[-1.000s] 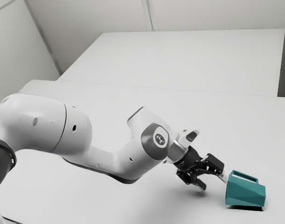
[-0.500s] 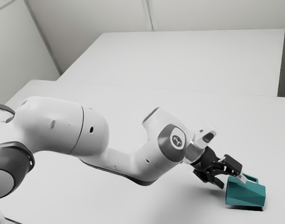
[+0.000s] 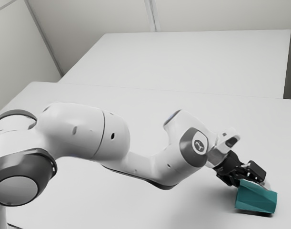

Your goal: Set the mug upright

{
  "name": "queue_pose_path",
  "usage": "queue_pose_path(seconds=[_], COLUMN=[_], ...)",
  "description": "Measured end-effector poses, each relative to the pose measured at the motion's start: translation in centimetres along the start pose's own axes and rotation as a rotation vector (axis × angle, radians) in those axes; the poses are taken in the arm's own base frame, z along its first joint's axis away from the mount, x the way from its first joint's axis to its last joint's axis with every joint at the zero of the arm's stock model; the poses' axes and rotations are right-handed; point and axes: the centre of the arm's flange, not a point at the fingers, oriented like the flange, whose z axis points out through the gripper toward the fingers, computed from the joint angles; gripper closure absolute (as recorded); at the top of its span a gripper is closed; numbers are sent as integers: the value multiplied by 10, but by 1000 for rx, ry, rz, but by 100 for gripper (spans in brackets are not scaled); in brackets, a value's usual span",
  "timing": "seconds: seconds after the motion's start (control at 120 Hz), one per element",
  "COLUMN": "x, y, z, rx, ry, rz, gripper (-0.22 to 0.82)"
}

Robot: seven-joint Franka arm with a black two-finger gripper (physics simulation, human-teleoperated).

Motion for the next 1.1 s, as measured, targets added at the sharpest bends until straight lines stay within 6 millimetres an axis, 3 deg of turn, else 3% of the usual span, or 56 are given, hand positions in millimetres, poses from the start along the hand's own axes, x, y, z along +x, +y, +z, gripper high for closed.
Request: queue_pose_path(seconds=[0.108, 0.392, 0.833, 0.933, 1.1], x=[3, 8, 12, 18, 27], y=[3, 14, 41, 45, 31], z=[-1, -9, -34, -53, -94], rx=[3, 15, 16, 27, 86], ry=[0, 9, 34, 50, 79], rz=[23, 73, 130, 152, 185], gripper=[41, 70, 77, 77, 78])
